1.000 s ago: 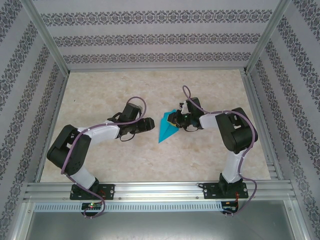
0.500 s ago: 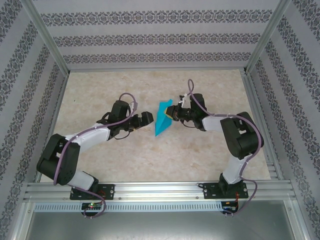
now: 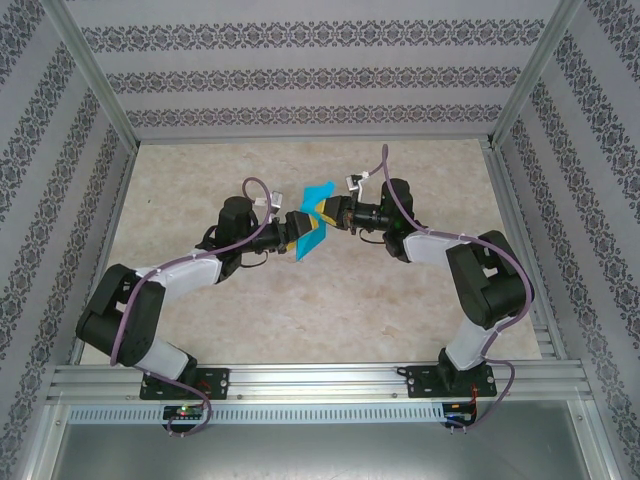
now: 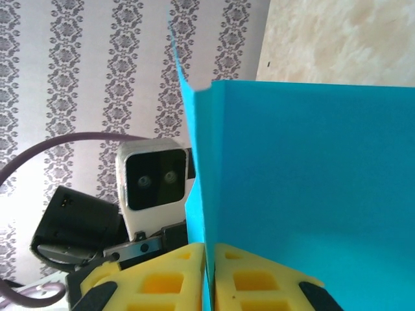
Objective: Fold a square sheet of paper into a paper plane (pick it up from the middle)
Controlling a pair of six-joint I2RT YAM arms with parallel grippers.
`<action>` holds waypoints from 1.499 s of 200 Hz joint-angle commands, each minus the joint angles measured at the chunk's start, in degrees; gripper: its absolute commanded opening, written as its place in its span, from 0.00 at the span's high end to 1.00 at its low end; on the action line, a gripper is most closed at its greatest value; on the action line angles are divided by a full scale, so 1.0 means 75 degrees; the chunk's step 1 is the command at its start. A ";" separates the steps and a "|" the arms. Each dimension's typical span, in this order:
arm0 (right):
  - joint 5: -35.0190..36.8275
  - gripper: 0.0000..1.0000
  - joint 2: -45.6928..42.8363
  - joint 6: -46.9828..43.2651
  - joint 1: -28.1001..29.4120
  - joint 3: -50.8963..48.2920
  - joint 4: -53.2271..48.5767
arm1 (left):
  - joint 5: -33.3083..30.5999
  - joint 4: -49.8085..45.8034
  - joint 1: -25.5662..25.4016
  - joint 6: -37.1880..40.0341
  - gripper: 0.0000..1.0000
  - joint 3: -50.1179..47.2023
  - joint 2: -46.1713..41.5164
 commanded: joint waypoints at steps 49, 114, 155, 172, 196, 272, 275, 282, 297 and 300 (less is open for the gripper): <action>-0.0277 0.86 0.0011 -0.0240 -0.0029 0.0117 -0.0138 | -0.0086 0.0857 0.0003 0.0036 0.59 -0.0167 -0.0133; -0.0012 0.65 -0.0352 -0.1298 -0.0337 0.0272 -0.2132 | -0.0279 -0.0222 0.0006 0.0775 0.89 0.0126 -0.0150; 0.1815 0.36 -0.1499 -0.3292 -0.0901 0.0273 -0.5463 | -0.2546 -0.4934 -0.0091 0.3447 0.89 0.1514 -0.0400; 0.2926 0.30 -0.2018 -0.3968 -0.0930 0.0282 -0.6587 | -0.4490 -0.6843 -0.0428 0.4454 0.89 0.2352 -0.0372; 0.4073 0.26 -0.2543 -0.4337 -0.0932 0.0143 -0.7270 | -0.7102 -0.8742 -0.1079 0.5060 0.89 0.3442 0.0050; 0.5949 0.24 -0.3164 -0.4287 -0.0974 -0.0262 -0.7987 | -1.1058 -1.0992 -0.2371 0.4682 0.87 0.5453 0.2630; 0.5979 0.24 -0.3182 -0.4269 -0.0972 -0.0294 -0.7981 | -1.0982 -1.0941 -0.2394 0.4679 0.87 0.5478 0.2699; 0.6044 0.24 -0.3211 -0.4225 -0.0987 -0.0360 -0.7952 | -1.0732 -1.0805 -0.2438 0.4650 0.86 0.5521 0.2861; 0.6099 0.24 -0.3224 -0.4136 -0.1022 -0.0496 -0.7874 | -0.9866 -1.0450 -0.2512 0.4530 0.81 0.5564 0.3107; 0.6103 0.24 -0.3215 -0.4133 -0.1018 -0.0522 -0.7862 | -0.9643 -1.0333 -0.2515 0.4515 0.78 0.5555 0.3138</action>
